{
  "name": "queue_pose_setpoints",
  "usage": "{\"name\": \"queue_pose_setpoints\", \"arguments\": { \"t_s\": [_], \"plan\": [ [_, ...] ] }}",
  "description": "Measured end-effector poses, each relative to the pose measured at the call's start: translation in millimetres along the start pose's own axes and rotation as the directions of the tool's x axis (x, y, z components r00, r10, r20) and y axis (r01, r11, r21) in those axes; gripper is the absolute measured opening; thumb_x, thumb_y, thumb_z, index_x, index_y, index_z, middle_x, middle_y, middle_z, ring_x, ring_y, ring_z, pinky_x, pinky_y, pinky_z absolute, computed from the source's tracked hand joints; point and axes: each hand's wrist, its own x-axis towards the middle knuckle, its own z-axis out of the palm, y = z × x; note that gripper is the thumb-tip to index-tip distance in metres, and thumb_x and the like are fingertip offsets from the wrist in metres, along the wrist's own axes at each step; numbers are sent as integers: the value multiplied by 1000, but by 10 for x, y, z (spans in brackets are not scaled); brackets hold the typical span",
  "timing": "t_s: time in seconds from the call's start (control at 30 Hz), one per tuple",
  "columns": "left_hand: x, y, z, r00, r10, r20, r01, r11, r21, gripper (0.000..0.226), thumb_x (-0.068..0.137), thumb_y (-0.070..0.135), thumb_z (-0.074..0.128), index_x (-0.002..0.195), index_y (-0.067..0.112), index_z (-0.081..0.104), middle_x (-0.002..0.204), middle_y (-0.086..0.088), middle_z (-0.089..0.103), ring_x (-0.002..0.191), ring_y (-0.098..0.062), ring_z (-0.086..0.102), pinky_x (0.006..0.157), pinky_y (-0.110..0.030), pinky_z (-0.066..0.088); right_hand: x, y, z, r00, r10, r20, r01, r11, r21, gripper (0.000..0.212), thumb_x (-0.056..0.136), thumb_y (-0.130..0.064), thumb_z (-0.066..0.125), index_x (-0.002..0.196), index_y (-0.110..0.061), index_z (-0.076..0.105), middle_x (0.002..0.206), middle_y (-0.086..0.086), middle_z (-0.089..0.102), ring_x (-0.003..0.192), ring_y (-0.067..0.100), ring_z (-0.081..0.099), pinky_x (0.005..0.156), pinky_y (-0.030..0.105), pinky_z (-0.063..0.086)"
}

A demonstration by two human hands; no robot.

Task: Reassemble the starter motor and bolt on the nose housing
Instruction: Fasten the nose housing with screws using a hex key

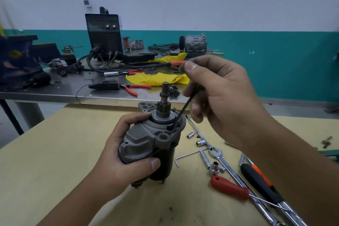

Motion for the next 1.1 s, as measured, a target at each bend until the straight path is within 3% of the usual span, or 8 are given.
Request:
{"name": "queue_pose_setpoints", "arguments": {
  "t_s": [0.1, 0.23, 0.4, 0.6, 0.73, 0.87, 0.97, 1.1],
  "plan": [
    [2, -5, -9, 1000, -5, 0, 5, 1000, 0, 76, 60, -9, 74, 118, 39, 65, 123, 5, 71, 108, -23, 73, 84, -27, 60, 89, -43, -17, 991, 105, 79, -107, 994, 12, 20, 101, -23, 62, 87, -14, 75, 62, 8, 61, 37, 13, 54, 40, 25, 47],
    [-4, -4, -15, 1000, -13, 0, 13, 1000, -19, 76, 59, -8, 75, 119, 39, 66, 125, 2, 71, 109, -25, 73, 85, -27, 60, 178, -95, -135, 923, 207, 323, -256, 960, 117, 23, 102, -24, 56, 97, -13, 75, 73, 11, 66, 51, 14, 68, 53, 31, 60],
    [-8, 3, -11, 1000, -4, -1, 4, 1000, -16, 75, 59, -7, 76, 118, 38, 66, 124, 0, 72, 110, -25, 73, 84, -25, 60, 213, -45, -234, 870, 194, 453, -312, 928, 202, 22, 95, -24, 60, 106, -10, 73, 84, 15, 70, 65, 20, 76, 66, 38, 65],
    [18, 14, -2, 1000, -18, 14, 18, 1000, -16, 75, 59, -3, 80, 119, 40, 65, 124, 1, 72, 108, -25, 74, 82, -25, 60, 228, 14, -136, 909, 112, 401, -220, 947, 234, 17, 86, -23, 70, 97, -12, 63, 77, 16, 71, 52, 17, 70, 53, 34, 61],
    [41, 38, 8, 999, -29, 18, 30, 999, -39, 72, 53, 18, 86, 118, 42, 65, 123, 0, 72, 106, -25, 74, 81, -24, 60, 224, 113, 33, 995, -41, 90, 34, 997, 76, 31, 91, -16, 74, 78, -19, 46, 69, 18, 69, 34, 20, 54, 36, 23, 42],
    [30, 40, 1, 1000, -21, 21, 22, 998, -57, 71, 55, 18, 84, 119, 40, 64, 125, -1, 71, 109, -27, 73, 83, -25, 59, 151, 252, 106, 937, -320, -142, 294, 939, -176, 35, 88, -17, 78, 75, -20, 46, 66, 19, 63, 35, 19, 52, 37, 24, 41],
    [23, 32, -6, 999, -21, 28, 23, 998, -59, 70, 57, 16, 84, 120, 40, 64, 124, 1, 71, 109, -26, 73, 83, -24, 59, 115, 282, 132, 911, -392, -124, 365, 910, -199, 30, 87, -17, 79, 79, -20, 50, 71, 25, 64, 37, 20, 56, 38, 25, 45],
    [28, 28, -8, 1000, -15, 26, 17, 998, -65, 70, 58, 14, 85, 120, 38, 64, 125, 1, 71, 109, -25, 73, 84, -24, 58, 152, 243, 96, 962, -253, 101, 256, 966, -22, 15, 93, -7, 69, 92, -17, 57, 80, 18, 74, 38, 19, 55, 41, 27, 46]
  ]
}}
